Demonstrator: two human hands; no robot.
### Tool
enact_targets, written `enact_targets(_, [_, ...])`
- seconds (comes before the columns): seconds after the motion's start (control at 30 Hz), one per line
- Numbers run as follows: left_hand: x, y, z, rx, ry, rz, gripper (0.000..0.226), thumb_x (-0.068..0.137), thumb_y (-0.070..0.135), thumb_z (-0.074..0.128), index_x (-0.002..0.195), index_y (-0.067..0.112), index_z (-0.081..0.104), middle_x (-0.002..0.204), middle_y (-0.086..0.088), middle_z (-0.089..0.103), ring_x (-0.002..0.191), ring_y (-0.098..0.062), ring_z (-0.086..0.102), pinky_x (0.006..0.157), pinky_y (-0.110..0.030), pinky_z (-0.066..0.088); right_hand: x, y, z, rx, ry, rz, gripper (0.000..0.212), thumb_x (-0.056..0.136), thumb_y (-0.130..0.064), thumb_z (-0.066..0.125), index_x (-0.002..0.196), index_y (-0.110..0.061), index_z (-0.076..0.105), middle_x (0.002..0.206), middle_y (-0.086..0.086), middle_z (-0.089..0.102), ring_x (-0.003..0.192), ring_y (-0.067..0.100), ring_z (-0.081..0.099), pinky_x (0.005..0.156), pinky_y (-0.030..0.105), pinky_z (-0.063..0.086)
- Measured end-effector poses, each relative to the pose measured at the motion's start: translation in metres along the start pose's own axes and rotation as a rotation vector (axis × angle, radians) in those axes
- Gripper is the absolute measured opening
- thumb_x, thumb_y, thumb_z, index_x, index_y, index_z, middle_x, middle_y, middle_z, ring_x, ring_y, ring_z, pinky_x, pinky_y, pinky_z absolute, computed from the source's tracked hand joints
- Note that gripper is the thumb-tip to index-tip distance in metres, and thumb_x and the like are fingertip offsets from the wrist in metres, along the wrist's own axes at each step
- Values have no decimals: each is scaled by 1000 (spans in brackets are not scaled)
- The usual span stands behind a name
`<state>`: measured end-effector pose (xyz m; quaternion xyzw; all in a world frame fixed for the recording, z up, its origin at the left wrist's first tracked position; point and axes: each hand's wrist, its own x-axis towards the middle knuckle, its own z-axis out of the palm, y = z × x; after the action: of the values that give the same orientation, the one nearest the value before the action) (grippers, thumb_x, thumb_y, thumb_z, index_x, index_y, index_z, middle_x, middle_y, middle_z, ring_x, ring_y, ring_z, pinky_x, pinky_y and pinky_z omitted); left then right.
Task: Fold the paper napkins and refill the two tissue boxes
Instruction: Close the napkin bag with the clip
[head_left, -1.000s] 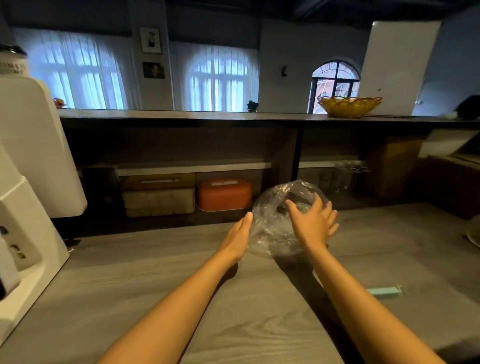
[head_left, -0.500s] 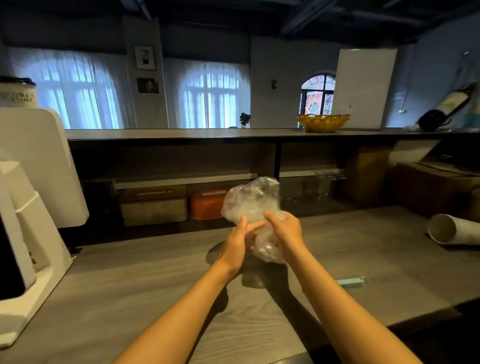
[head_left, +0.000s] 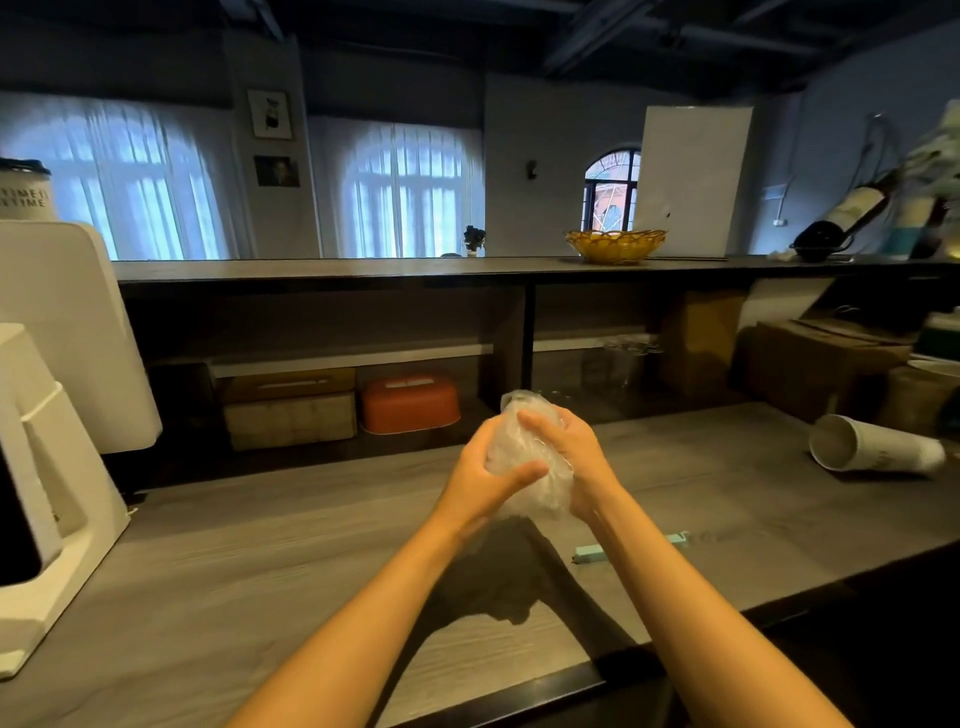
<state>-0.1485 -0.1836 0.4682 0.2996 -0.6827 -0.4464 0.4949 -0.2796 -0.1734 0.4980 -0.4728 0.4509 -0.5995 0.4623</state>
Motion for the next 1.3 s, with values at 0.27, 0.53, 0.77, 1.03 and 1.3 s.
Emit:
enact_targets(0.27, [3,6,-7,99,425,-253,18,86,17,76,96,28,66,91,5,67,97,-23,67,88,-42,58,-19,-5,-17,-99,119,-169,36,102,-43,47,136,-30,52,133,-12,53,116,-1,50,93,19,43])
enact_targets(0.53, [-12,7,55,35,394,-147,41,90,63,52,113,29,60,129,-2,55,112,-18,58,89,-34,52,-31,33,5,-234,248,-173,17,106,-29,47,120,-25,57,104,-15,60,94,-12,60,69,3,46])
enact_targets(0.77, [-25,-3,102,-197,406,-122,45,93,40,68,134,32,49,116,10,61,105,-5,62,89,-26,53,-54,41,-5,158,277,7,41,103,-44,42,112,-9,63,109,14,68,105,28,66,92,41,54])
enact_targets(1.03, [-11,-24,78,128,479,-278,18,89,32,71,101,18,70,94,-3,72,91,-23,69,83,-43,58,-67,13,-78,20,50,241,39,106,-37,42,117,-9,66,114,10,70,103,23,67,78,32,56])
enact_targets(1.3, [-21,-26,61,110,350,-262,41,94,0,53,117,29,68,117,2,60,101,-20,60,76,-33,56,-60,53,-135,-1310,-41,-47,41,95,-34,63,135,-24,60,139,0,56,129,20,49,115,44,33])
